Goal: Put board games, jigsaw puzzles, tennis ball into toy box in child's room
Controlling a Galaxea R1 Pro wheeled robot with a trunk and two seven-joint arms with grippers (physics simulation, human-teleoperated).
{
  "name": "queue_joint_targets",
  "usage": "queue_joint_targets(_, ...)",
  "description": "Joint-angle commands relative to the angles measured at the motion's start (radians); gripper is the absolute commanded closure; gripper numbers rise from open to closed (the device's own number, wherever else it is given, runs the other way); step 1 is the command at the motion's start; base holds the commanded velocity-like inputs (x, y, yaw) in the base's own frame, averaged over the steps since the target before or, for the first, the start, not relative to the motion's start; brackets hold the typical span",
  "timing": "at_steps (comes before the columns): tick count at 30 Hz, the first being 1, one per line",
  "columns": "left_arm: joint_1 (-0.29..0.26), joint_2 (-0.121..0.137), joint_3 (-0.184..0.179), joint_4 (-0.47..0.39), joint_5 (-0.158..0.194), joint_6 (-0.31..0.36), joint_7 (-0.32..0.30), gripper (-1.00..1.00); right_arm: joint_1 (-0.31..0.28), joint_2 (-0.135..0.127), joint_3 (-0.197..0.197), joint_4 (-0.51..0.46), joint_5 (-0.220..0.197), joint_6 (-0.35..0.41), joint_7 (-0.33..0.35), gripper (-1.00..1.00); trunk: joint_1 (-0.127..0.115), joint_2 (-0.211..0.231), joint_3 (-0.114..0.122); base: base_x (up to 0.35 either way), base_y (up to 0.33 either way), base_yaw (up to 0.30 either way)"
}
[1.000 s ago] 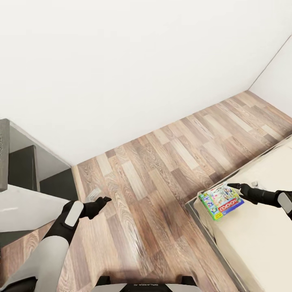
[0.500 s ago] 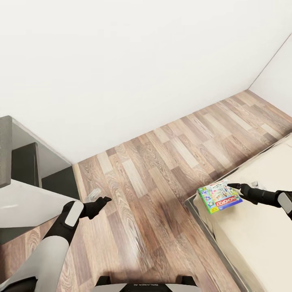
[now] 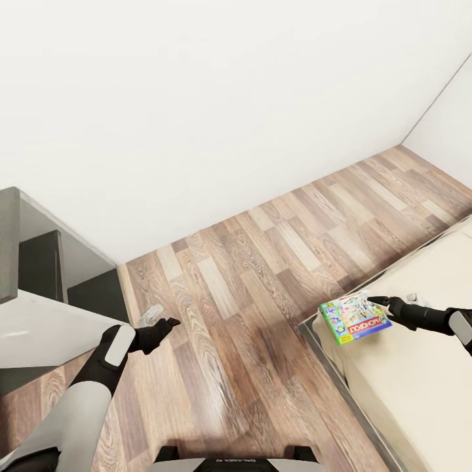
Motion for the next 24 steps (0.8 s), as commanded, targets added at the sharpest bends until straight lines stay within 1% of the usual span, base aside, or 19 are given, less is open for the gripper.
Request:
queue_joint_targets(1,0.0,0.0,0.001,-0.001,0.011,0.005,0.009,-1.0,0.0,0.0,-0.002,0.0,-0.005,0.007,-0.001,-1.0,0.0,0.0,-0.001,-0.002,0.0,0.0)
queue_joint_targets(11,0.0,0.0,0.001,-0.001,0.011,0.005,0.009,-1.0,0.0,0.001,-0.002,0.0,-0.005,0.007,-0.001,-1.0,0.0,0.0,-0.001,-0.001,0.0,0.019)
queue_joint_targets(18,0.0,0.0,0.001,-0.001,0.011,0.005,0.009,-1.0,0.0,0.001,-0.002,-0.001,-0.005,0.006,-0.001,-1.0,0.0,0.0,-0.001,0.0,0.0,0.124)
queue_joint_targets(24,0.0,0.0,0.001,-0.001,0.011,0.005,0.009,-1.0,0.0,0.001,-0.002,-0.001,-0.005,0.007,-0.002,-1.0,0.0,0.0,-0.001,0.0,0.0,0.06)
